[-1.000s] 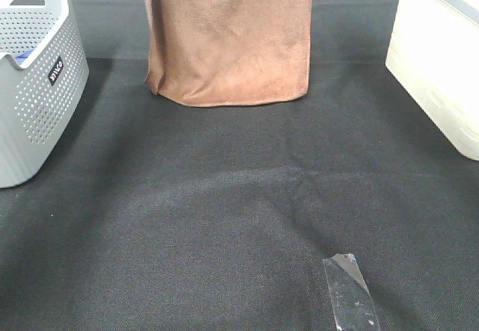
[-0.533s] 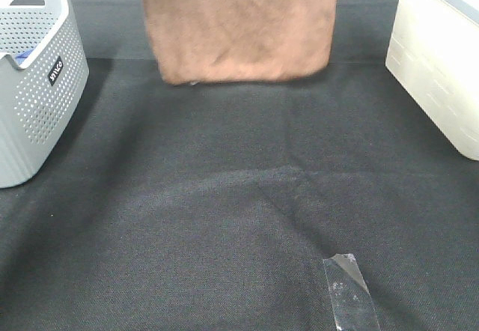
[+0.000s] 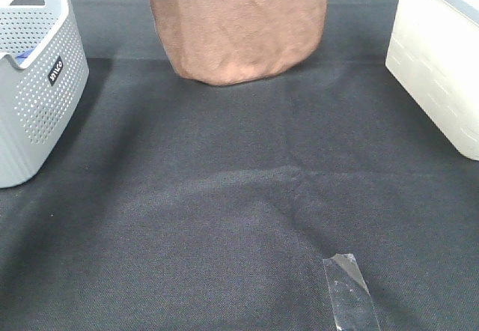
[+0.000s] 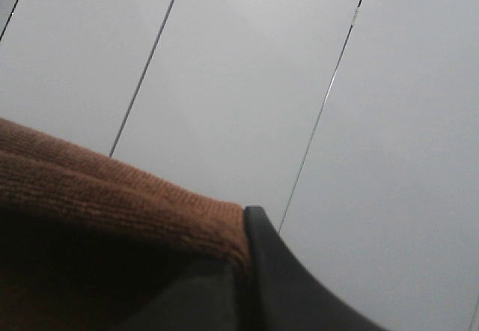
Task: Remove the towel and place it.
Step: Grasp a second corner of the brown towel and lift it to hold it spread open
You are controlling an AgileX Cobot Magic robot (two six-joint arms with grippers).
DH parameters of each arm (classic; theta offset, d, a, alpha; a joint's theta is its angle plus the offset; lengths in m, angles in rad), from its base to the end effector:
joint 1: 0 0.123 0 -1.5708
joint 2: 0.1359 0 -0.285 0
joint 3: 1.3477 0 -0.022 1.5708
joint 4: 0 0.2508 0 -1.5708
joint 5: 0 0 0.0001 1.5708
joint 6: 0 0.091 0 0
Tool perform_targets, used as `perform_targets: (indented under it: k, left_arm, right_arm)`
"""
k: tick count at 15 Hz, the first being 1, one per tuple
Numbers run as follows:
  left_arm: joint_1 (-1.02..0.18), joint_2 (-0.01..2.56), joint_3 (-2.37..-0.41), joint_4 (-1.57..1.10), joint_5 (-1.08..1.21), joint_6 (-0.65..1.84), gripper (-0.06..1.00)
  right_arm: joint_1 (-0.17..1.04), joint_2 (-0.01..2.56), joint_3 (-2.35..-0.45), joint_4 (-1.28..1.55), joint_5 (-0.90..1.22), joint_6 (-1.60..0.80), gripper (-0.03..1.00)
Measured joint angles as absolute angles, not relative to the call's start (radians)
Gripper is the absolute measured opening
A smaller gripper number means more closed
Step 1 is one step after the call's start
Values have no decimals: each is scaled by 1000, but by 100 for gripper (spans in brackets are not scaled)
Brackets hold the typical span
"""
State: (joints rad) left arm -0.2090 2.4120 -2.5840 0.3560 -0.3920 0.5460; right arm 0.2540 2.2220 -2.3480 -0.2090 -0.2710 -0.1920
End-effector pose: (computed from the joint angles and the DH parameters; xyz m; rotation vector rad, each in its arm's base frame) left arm 0.5316 -0.1251 0.4210 0.6000 0.7518 0.5537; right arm 0.5050 0.1363 0.4405 -0.3949 1.0197 -0.0951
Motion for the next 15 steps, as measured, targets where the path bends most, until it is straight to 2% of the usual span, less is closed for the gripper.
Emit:
perform_targets:
  k: [5, 6, 7, 11, 15]
  left_arm:
    - [-209, 2412, -2584, 444, -318, 474, 0]
    - [-212, 2412, -2584, 482, -227, 382, 0]
    - [-225, 2410, -2584, 484, -92, 334, 0]
    - [-329, 2382, -2584, 319, 737, 273, 0]
    - [-367, 2331, -2584, 242, 1135, 227, 0]
  right_arm:
    - [253, 2237, -2348, -210, -245, -144, 1]
    - [253, 2237, -2349, -206, -145, -143, 1]
    - [254, 2236, -2350, -183, -34, -143, 1]
    - [253, 2191, -2350, 0, 618, -141, 1]
    - [244, 2126, -2350, 53, 971, -141, 1]
